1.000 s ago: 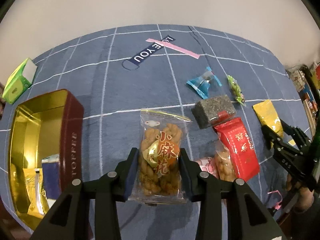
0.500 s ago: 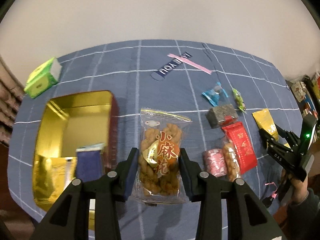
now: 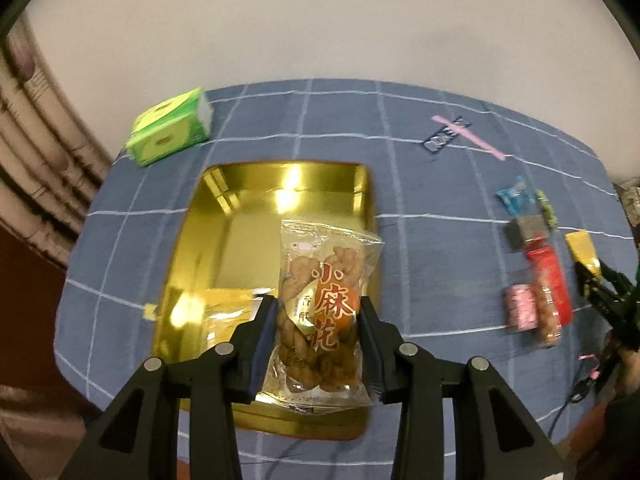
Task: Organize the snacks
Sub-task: 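Grasp the clear bag of orange twist snacks with the left tool while the right tool holds the yellow packet, then carry the orange twist bag into the gold tin and open the left tool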
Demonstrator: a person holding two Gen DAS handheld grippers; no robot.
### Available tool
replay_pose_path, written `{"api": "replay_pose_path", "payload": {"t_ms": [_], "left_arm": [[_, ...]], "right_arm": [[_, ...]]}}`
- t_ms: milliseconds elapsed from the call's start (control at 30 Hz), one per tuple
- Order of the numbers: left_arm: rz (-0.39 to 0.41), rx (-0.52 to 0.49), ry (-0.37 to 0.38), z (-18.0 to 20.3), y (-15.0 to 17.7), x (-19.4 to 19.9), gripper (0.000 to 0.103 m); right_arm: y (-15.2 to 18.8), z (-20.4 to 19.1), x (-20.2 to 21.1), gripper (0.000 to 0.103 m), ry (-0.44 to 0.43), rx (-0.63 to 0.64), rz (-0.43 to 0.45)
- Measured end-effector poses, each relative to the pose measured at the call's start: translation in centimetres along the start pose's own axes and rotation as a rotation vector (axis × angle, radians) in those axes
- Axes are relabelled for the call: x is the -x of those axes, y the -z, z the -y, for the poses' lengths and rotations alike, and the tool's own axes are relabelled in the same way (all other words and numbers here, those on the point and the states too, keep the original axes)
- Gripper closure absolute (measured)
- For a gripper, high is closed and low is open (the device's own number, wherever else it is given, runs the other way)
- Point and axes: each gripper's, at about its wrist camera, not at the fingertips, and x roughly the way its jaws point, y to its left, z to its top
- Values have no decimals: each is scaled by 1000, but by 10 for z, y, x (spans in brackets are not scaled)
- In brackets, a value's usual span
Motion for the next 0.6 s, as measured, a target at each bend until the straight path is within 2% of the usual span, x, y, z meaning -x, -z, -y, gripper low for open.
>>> {"api": "replay_pose_path", "payload": {"t_ms": [400, 600], "left_arm": [[-55, 54, -54, -37, 17, -22, 63], [-77, 48, -73, -45, 18, -31, 63]], "right_arm": [[0, 0, -1, 44, 5, 2, -1], [0, 0, 0, 45, 6, 4, -1]]}}
